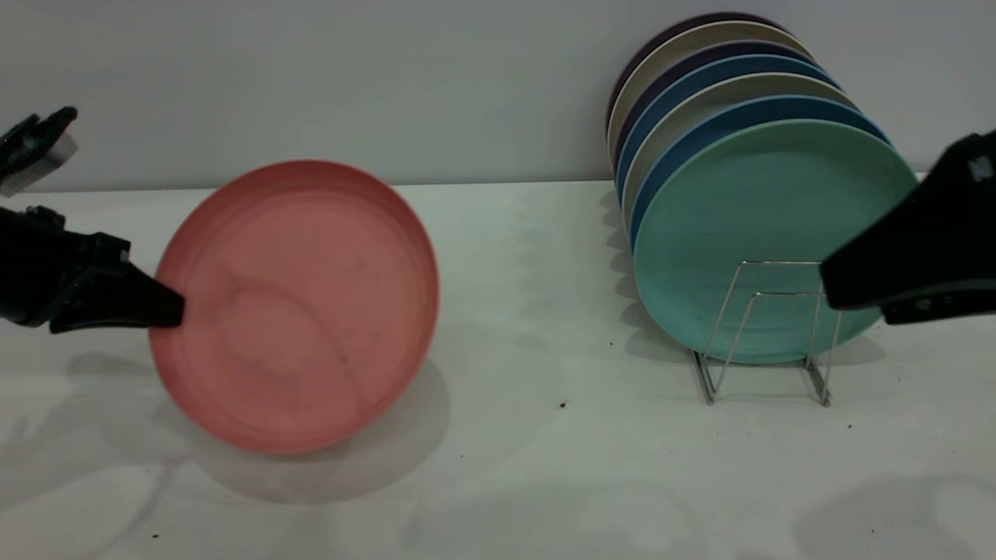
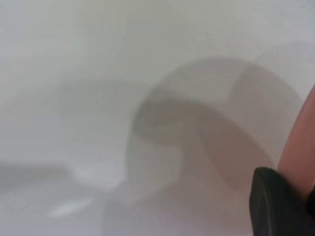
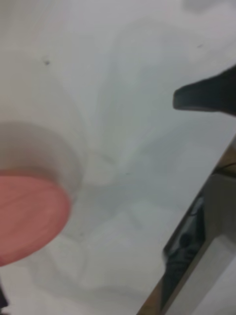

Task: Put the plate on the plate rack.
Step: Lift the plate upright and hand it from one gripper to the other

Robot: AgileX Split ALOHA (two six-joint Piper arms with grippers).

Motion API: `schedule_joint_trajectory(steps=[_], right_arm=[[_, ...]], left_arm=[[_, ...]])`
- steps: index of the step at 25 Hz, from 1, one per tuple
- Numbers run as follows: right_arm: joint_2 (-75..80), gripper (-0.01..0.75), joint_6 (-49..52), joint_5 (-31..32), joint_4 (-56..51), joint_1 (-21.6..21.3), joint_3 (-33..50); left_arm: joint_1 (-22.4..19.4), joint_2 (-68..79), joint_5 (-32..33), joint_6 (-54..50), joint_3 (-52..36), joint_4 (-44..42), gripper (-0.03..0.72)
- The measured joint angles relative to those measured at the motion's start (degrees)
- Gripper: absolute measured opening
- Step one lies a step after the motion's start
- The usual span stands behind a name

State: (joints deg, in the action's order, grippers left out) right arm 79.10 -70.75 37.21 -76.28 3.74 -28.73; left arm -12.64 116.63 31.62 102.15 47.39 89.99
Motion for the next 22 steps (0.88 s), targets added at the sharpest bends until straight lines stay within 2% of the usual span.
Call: schedule_joint_trajectory(steps=[13, 18, 22], right_arm=[[15.8, 0.494, -27.0, 5.9, -23.6, 0.0, -1.2], [21.9, 0.494, -29.1, 7.3, -24.7, 0.1, -6.6], [26.7, 0.494, -29.3, 7.2, -24.7, 2.1, -11.2]], left_arm=[[7.9, -0.8, 0.0, 1.6, 0.0, 2.5, 0.014], [10.0, -0.8, 0.0, 1.6, 0.0, 4.0, 0.014], [11.7, -0.8, -0.2, 0.5, 0.0, 4.3, 0.014]])
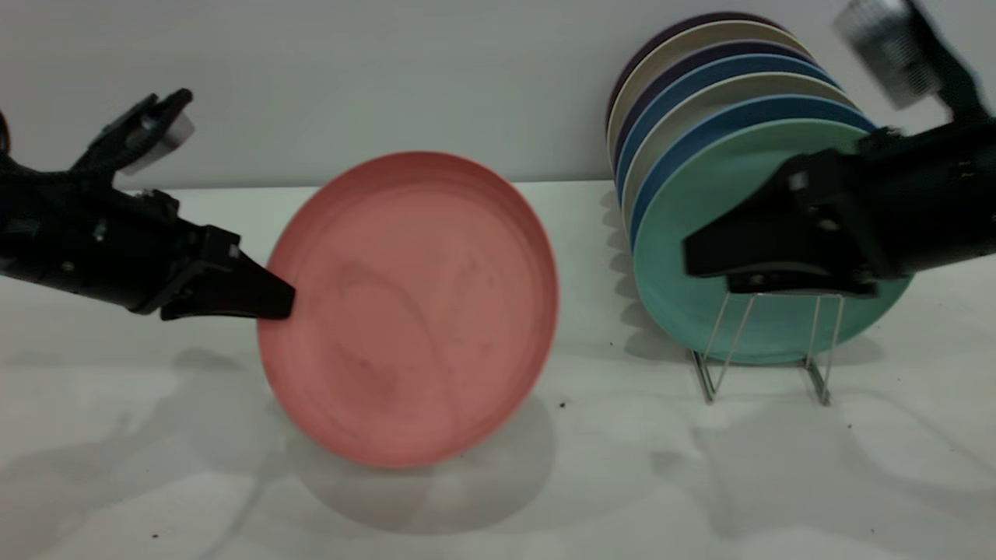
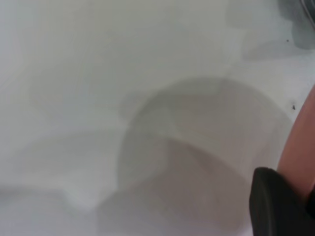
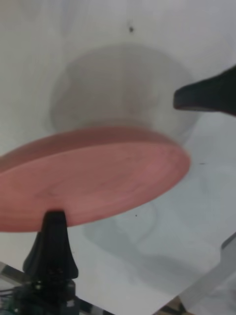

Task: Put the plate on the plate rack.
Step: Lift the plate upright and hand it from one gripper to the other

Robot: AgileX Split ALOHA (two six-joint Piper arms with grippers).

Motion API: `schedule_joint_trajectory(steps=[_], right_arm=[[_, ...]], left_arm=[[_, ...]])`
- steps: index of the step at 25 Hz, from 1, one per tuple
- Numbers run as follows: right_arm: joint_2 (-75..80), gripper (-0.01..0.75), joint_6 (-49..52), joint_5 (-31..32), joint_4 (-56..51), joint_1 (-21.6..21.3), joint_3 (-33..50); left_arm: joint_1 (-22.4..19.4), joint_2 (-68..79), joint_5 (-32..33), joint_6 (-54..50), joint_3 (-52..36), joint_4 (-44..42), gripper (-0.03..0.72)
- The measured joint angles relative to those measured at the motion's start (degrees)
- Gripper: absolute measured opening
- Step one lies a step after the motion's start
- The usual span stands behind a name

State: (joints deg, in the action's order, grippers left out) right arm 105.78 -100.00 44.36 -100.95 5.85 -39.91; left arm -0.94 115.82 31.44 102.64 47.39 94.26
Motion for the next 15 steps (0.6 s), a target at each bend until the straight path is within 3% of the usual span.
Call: schedule_joint_trajectory(steps=[6, 15], right_arm=[[4.8, 0.494, 0.0, 0.0, 0.0, 3.6, -4.4], [5.5, 0.494, 0.0, 0.1, -0.4, 4.2, -4.8]], left_arm=[[1.7, 0.0, -0.7, -2.9, 1.6, 0.1, 0.014], [3.9, 0.0, -1.7, -3.9, 2.7, 0.3, 0.014]])
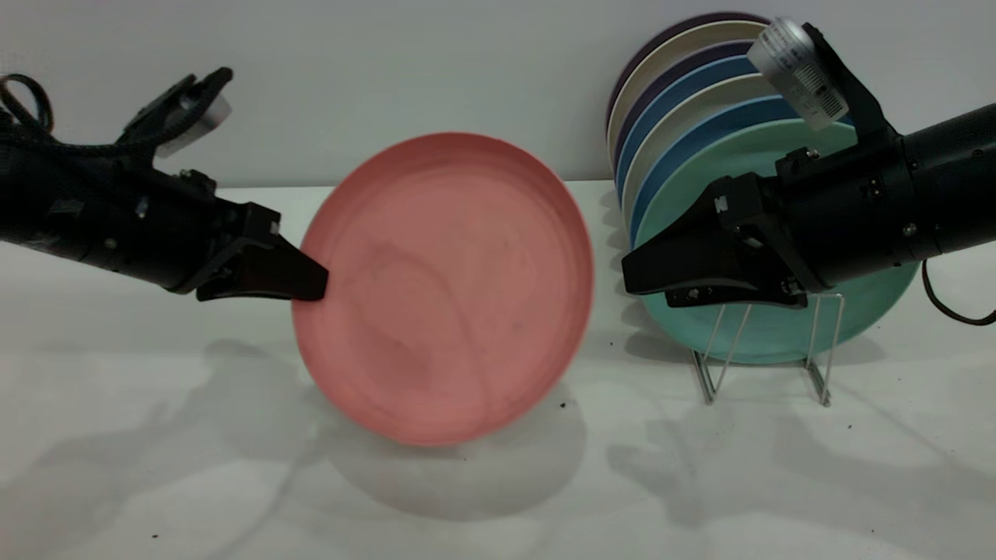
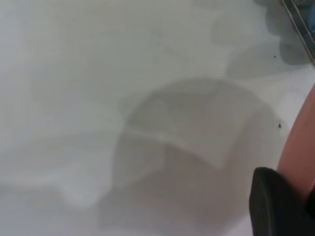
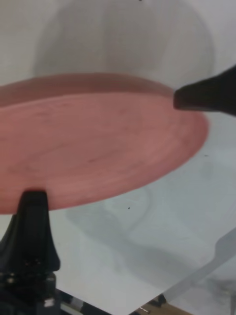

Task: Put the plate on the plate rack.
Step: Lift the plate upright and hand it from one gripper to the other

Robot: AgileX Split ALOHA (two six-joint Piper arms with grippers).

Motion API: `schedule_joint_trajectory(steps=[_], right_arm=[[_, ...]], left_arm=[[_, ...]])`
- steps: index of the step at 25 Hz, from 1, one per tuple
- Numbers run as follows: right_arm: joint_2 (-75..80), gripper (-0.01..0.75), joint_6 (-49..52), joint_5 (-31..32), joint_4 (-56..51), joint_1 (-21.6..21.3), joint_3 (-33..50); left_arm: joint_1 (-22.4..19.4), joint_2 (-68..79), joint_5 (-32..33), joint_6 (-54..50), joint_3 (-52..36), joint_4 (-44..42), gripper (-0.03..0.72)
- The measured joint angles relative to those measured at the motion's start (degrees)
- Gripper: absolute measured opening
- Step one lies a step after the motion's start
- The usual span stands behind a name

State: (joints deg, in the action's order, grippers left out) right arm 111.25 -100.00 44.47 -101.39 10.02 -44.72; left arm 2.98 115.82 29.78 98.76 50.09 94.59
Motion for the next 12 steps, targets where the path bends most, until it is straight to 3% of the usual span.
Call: schedule_joint_trajectory(steps=[12], right_arm=[[0.7, 0.494, -0.1, 1.0, -0.1, 0.3, -0.6]], left_arm=[[4.0, 0.0, -0.3, 0.1, 0.0, 3.4, 0.014]])
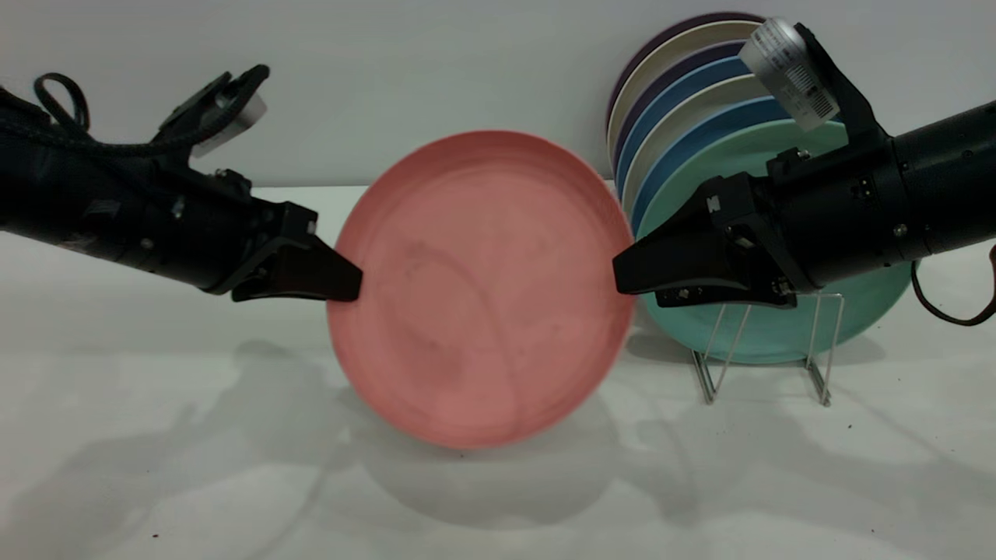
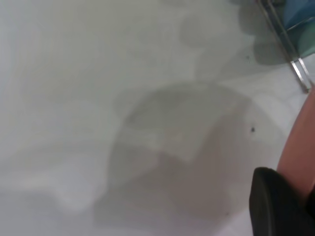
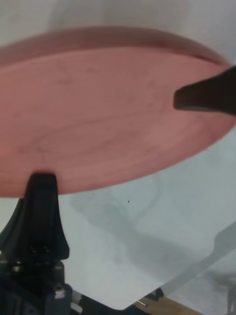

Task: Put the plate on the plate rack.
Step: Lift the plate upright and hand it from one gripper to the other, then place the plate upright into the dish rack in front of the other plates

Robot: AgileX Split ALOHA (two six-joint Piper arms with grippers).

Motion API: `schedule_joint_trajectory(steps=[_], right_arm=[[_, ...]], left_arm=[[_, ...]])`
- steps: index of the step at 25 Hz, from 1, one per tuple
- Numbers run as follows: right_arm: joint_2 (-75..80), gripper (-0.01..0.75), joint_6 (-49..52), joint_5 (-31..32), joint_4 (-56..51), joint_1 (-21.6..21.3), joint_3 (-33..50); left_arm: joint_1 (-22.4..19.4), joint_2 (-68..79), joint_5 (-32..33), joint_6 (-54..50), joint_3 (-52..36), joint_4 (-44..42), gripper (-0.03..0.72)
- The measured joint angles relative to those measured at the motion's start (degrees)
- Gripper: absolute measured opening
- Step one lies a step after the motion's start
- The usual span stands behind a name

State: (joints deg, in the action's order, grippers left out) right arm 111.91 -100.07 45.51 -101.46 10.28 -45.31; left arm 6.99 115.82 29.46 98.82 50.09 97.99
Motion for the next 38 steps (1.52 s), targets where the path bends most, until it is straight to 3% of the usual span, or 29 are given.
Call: schedule_joint_trajectory(steps=[11, 15, 19, 21, 24, 27, 32, 38], right_arm=[[0.0, 0.467, 0.1, 0.3, 0.0, 0.0, 0.0], [0.0, 0.356, 0.3, 0.3, 0.0, 0.0, 0.0], [0.0, 0.139, 0.3, -0.5, 0.1, 0.0, 0.0], [0.0, 0.137, 0.3, -1.7, 0.0, 0.0, 0.0], [0.0, 0.137, 0.3, -2.9, 0.3, 0.0, 0.0], [-0.1, 0.137, 0.2, -3.4, 1.2, -0.2, -0.2], [-0.2, 0.137, 0.1, -5.7, 4.5, -3.9, -0.2], [-3.7, 0.137, 0.1, -5.8, 10.4, -9.8, -0.2]], left_arm=[[6.6, 0.0, 1.8, 0.0, 0.2, 2.1, 0.014], [6.5, 0.0, 4.9, -0.8, 0.7, 2.2, 0.014], [6.4, 0.0, 6.0, -0.9, 0.8, 2.1, 0.026], [6.3, 0.0, 6.7, -1.3, 0.8, 2.2, 0.045], [6.3, 0.0, 7.7, -2.7, 0.8, 2.2, 0.115], [5.0, 0.2, 9.9, -4.8, 0.8, 1.6, 0.251], [-2.1, 0.1, 16.2, -7.6, 1.1, 1.0, 0.485], [-10.1, 0.0, 19.0, -9.1, 1.2, -4.2, 0.551]])
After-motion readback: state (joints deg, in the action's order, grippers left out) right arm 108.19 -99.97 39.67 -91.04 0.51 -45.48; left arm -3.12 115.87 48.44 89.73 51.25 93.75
